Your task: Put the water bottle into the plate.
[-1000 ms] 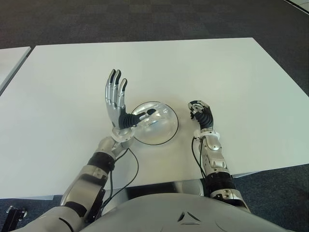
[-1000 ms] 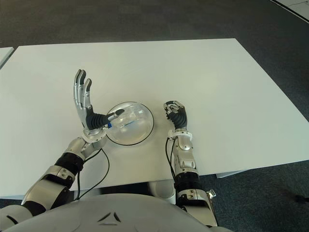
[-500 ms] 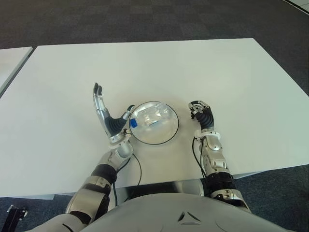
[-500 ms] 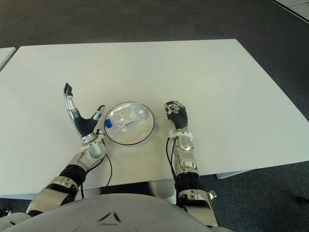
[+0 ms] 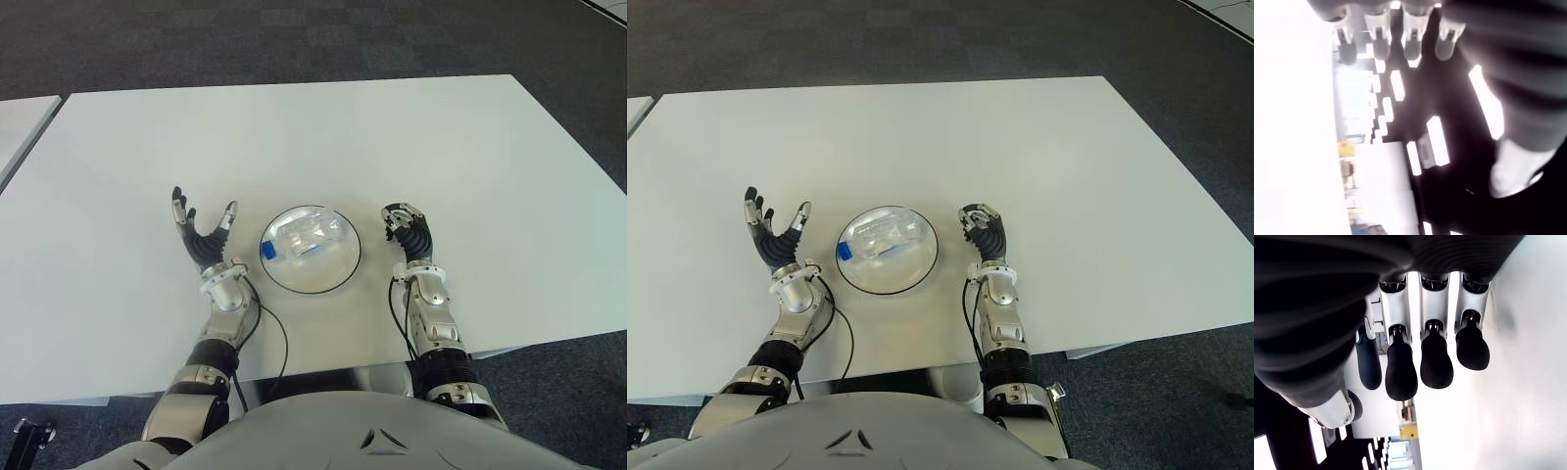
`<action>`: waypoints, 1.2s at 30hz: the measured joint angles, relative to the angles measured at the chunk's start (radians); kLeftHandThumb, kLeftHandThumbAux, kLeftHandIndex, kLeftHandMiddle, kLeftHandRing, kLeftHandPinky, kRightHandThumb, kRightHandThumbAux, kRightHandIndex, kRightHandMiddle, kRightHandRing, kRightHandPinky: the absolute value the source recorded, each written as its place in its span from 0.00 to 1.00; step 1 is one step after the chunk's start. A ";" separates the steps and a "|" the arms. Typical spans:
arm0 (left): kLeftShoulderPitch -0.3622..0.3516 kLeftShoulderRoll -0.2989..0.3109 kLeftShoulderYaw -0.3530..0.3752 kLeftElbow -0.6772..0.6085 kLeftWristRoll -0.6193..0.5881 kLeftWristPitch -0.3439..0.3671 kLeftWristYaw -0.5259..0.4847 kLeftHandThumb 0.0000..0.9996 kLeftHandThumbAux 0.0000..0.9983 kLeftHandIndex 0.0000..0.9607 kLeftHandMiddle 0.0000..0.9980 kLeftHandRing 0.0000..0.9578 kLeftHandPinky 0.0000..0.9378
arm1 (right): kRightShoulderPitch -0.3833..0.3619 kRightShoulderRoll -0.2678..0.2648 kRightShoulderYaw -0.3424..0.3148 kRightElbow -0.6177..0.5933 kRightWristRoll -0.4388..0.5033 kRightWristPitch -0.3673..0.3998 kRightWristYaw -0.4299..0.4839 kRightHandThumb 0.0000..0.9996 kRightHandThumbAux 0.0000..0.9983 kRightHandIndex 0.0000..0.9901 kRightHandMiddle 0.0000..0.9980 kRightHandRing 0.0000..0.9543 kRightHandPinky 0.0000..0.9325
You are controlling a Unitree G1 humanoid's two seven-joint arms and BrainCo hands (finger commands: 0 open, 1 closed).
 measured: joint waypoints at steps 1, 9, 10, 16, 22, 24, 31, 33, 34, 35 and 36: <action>0.008 -0.002 0.011 -0.006 -0.025 0.007 -0.030 0.03 0.84 0.13 0.13 0.15 0.25 | 0.000 0.000 0.000 0.001 -0.001 0.000 0.000 0.71 0.73 0.44 0.75 0.77 0.78; 0.054 0.003 0.078 -0.054 -0.097 0.054 -0.177 0.01 0.95 0.26 0.26 0.27 0.33 | -0.004 -0.001 -0.001 0.011 -0.005 0.000 -0.011 0.70 0.73 0.44 0.75 0.77 0.78; 0.059 0.004 0.083 -0.061 -0.099 0.064 -0.189 0.00 0.95 0.27 0.27 0.28 0.33 | -0.005 -0.002 -0.001 0.013 -0.005 0.000 -0.012 0.70 0.73 0.44 0.75 0.77 0.78; 0.072 0.019 0.101 -0.102 -0.103 0.150 -0.247 0.00 0.98 0.32 0.34 0.35 0.38 | -0.018 -0.007 -0.001 0.029 -0.008 0.000 -0.012 0.70 0.73 0.44 0.74 0.76 0.78; 0.081 0.037 0.116 -0.125 -0.102 0.204 -0.289 0.02 1.00 0.35 0.38 0.39 0.42 | -0.025 -0.009 -0.002 0.034 -0.008 0.000 -0.012 0.70 0.73 0.44 0.75 0.76 0.79; 0.083 0.043 0.117 -0.128 -0.102 0.213 -0.305 0.05 1.00 0.37 0.39 0.41 0.44 | -0.026 -0.010 -0.002 0.036 -0.007 0.000 -0.012 0.70 0.73 0.44 0.75 0.76 0.79; 0.085 0.060 0.117 -0.129 -0.102 0.234 -0.372 0.12 1.00 0.44 0.44 0.48 0.52 | -0.032 -0.012 -0.006 0.044 0.001 -0.002 -0.001 0.70 0.73 0.44 0.75 0.77 0.78; 0.085 0.064 0.116 -0.126 -0.102 0.236 -0.393 0.12 1.00 0.45 0.46 0.49 0.53 | -0.033 -0.012 -0.006 0.047 0.002 -0.004 0.002 0.70 0.73 0.44 0.75 0.77 0.78; 0.086 0.066 0.116 -0.124 -0.102 0.237 -0.403 0.12 1.00 0.45 0.46 0.50 0.53 | -0.033 -0.012 -0.007 0.048 0.002 -0.006 0.004 0.70 0.73 0.44 0.75 0.77 0.78; 0.086 0.069 0.115 -0.119 -0.101 0.238 -0.412 0.33 0.90 0.45 0.46 0.50 0.53 | -0.033 -0.013 -0.007 0.049 0.003 -0.007 0.006 0.70 0.73 0.44 0.75 0.77 0.79; 0.085 0.071 0.115 -0.116 -0.099 0.239 -0.418 0.46 0.84 0.45 0.47 0.51 0.53 | -0.033 -0.013 -0.007 0.050 0.003 -0.008 0.007 0.70 0.73 0.44 0.75 0.77 0.79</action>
